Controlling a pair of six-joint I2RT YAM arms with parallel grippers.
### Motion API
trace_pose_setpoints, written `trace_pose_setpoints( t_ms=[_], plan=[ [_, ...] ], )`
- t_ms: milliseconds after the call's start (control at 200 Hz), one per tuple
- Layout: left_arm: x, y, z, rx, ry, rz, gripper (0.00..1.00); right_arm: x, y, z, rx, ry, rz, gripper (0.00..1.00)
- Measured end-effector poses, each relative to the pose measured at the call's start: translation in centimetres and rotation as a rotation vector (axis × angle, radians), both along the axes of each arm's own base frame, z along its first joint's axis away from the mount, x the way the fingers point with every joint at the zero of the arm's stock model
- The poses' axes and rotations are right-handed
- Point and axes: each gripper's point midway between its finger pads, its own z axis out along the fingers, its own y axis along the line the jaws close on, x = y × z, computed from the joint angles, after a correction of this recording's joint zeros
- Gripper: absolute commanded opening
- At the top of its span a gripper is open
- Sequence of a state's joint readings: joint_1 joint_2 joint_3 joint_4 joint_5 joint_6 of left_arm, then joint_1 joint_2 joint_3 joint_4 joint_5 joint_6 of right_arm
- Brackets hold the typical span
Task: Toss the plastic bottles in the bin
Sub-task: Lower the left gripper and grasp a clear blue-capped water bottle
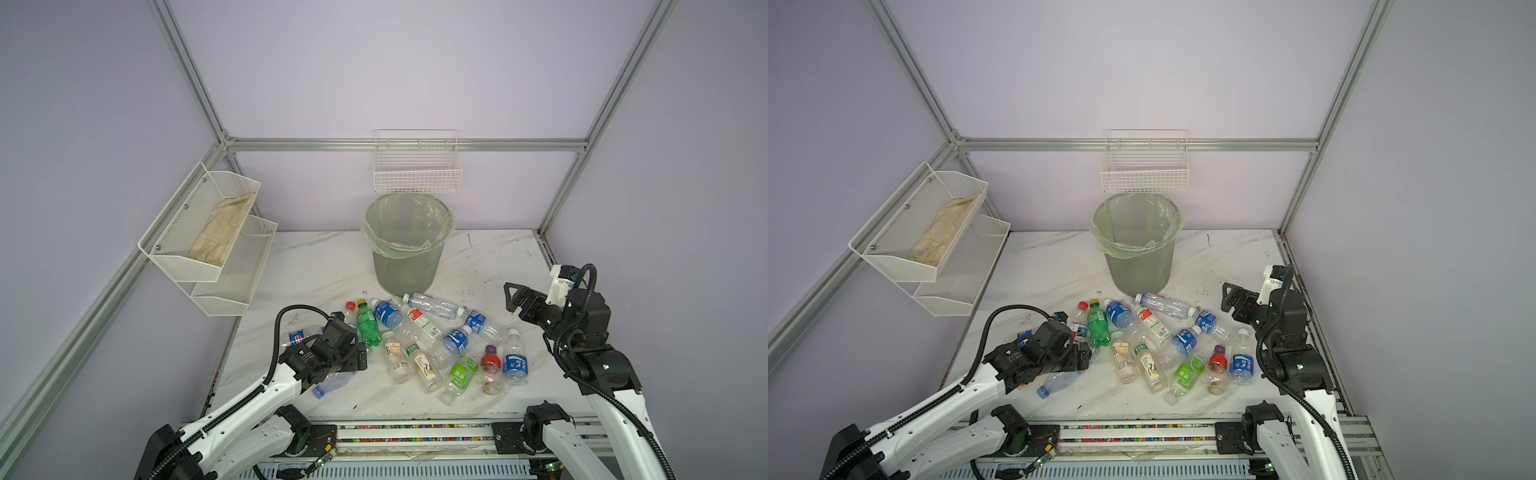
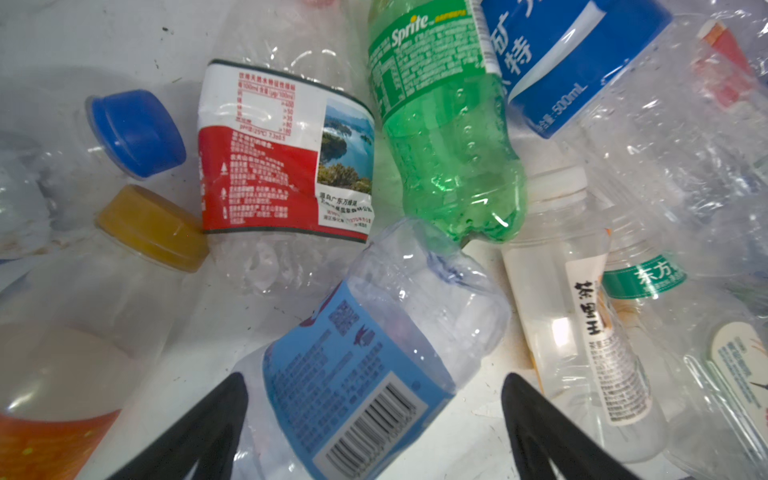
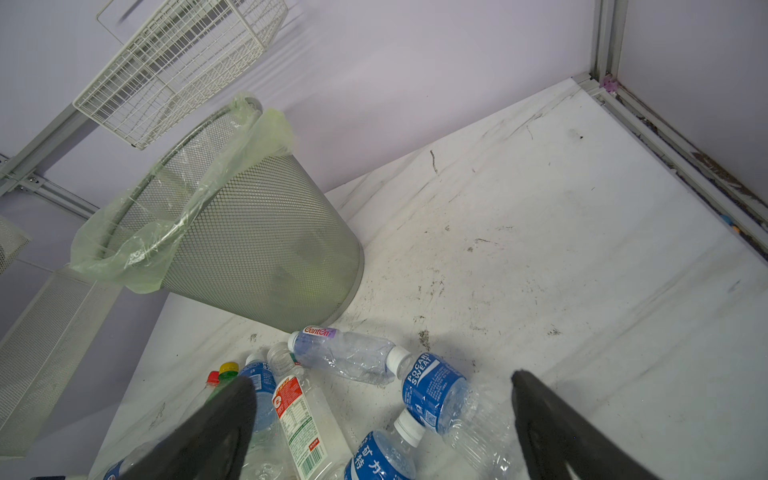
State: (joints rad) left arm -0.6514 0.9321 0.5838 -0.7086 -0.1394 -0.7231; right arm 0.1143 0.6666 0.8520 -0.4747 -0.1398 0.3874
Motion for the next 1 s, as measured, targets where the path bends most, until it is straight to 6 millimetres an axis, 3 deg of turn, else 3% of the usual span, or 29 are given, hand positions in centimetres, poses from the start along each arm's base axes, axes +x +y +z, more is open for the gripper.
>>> trace_pose_setpoints(
  t_ms=[650,860,1000],
  plan=[
    [0.1,-0.6,-2.8,0.044,0.052,-0.019,0.88,0.2,0.1,-0.2,0.003,-0.005,0.006,0.97],
    [0.0,-0.6,-3.4,0.054,0.064,-0.025,0.81,0.2,0.1,-0.2,0.003,-0.005,0.006,0.97],
    [0.0,-0.8,-3.4,0.052,0.061,-0.027,0.68,0.2,0.1,-0.2,0.003,-0.005,0.006,0.97]
  ],
)
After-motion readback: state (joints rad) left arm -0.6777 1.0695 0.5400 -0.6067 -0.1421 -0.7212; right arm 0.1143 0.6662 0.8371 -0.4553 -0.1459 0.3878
